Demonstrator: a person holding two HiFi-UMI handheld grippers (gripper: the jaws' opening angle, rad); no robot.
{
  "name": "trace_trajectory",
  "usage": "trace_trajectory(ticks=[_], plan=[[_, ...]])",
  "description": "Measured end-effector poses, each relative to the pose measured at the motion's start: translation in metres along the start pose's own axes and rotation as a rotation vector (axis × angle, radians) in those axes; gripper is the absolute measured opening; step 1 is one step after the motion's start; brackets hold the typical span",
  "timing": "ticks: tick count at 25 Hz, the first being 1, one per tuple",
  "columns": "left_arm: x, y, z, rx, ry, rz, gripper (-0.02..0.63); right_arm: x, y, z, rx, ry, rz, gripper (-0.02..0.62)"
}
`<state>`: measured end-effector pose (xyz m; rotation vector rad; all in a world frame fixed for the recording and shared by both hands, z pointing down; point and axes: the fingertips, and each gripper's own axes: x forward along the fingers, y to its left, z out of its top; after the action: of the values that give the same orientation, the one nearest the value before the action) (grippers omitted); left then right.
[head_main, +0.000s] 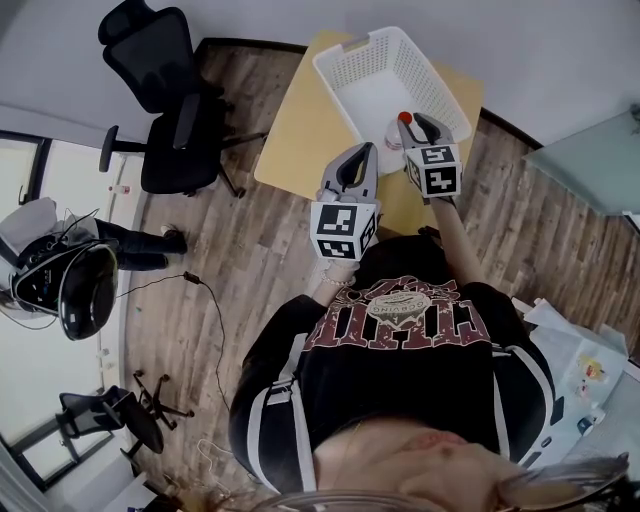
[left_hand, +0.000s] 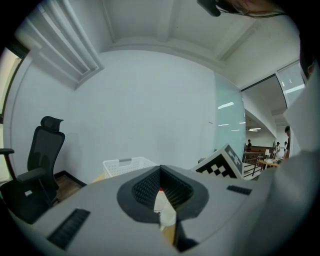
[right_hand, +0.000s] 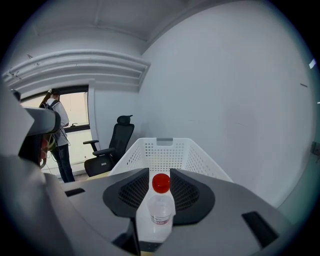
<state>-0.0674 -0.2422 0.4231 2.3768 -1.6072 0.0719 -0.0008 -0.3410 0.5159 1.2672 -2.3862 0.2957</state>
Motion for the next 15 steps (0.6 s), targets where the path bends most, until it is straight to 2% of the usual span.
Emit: trace_trajectory(ticks=[8,15], plan=[[0.001,0.006,-0.002,-0.005,0.000,0.009,0.046,0.020,0.000,-0.012,-0.032,0.144,0.022,0.175],[0.000,0.014,-0.002,-0.008,0.001,0.025,0.048,0.036,-0.001,-0.016,-0.162,0.264,0.018,0.183]])
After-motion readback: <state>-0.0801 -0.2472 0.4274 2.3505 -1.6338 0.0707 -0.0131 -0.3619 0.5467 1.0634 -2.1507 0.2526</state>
